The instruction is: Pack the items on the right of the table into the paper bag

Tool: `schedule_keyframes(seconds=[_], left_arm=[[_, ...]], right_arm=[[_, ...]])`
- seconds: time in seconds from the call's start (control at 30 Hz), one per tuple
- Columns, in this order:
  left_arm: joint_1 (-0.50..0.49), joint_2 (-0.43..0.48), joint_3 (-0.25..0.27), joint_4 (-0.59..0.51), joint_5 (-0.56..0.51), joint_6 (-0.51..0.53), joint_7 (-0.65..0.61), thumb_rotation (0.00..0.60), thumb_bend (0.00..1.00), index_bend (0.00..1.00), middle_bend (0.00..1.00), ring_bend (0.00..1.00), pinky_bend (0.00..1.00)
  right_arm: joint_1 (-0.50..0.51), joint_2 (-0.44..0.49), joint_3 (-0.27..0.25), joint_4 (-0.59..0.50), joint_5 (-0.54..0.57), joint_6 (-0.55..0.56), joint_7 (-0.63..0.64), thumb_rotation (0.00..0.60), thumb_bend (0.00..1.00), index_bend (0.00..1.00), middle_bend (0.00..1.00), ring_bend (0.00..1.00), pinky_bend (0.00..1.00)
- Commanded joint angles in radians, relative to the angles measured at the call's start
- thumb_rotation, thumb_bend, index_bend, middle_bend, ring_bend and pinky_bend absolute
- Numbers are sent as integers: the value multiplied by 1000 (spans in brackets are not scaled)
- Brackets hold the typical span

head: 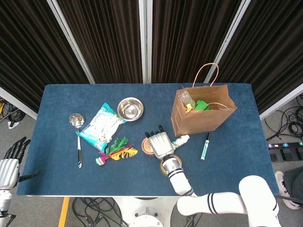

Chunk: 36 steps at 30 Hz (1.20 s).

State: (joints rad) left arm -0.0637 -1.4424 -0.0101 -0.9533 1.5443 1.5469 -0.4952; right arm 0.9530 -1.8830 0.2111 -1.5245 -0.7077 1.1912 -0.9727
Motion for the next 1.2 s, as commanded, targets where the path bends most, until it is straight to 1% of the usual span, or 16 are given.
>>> schedule_keyframes(seconds=[0.03, 0.27, 0.47, 0.63, 0.8, 1.03, 1.2], left_arm=[[-2, 2, 0, -5, 1, -2, 5, 600, 170, 101, 122, 24, 147], [-4, 6, 1, -17, 4, -3, 13, 600, 169, 101, 122, 24, 146], [-9, 7, -3, -16, 2, -8, 12, 600, 170, 101, 122, 24, 147], [-8, 9, -2, -21, 5, -4, 14, 600, 169, 101, 122, 24, 147], [-9, 7, -1, -24, 6, -7, 16, 600, 169, 101, 122, 24, 147], [-9, 3, -2, -12, 0, -13, 8, 600, 170, 101, 122, 23, 147], [-8, 2, 0, -10, 1, -15, 5, 600, 169, 101, 122, 24, 147]], right_arm=[[-6, 13, 2, -14, -28, 7, 17, 600, 8, 206, 442, 358, 121], [-15, 35, 1, -31, -62, 16, 29, 600, 19, 223, 452, 376, 138], [-16, 56, 17, -58, -107, 23, 52, 600, 49, 239, 450, 376, 153], [-20, 75, 17, -85, -144, 40, 53, 600, 53, 252, 452, 382, 169], [-30, 88, 6, -97, -138, 45, 37, 600, 58, 257, 466, 396, 187], [-41, 83, -7, -70, -143, 37, 48, 600, 64, 261, 466, 396, 188], [-44, 84, -1, -68, -155, 38, 58, 600, 69, 262, 466, 396, 188]])
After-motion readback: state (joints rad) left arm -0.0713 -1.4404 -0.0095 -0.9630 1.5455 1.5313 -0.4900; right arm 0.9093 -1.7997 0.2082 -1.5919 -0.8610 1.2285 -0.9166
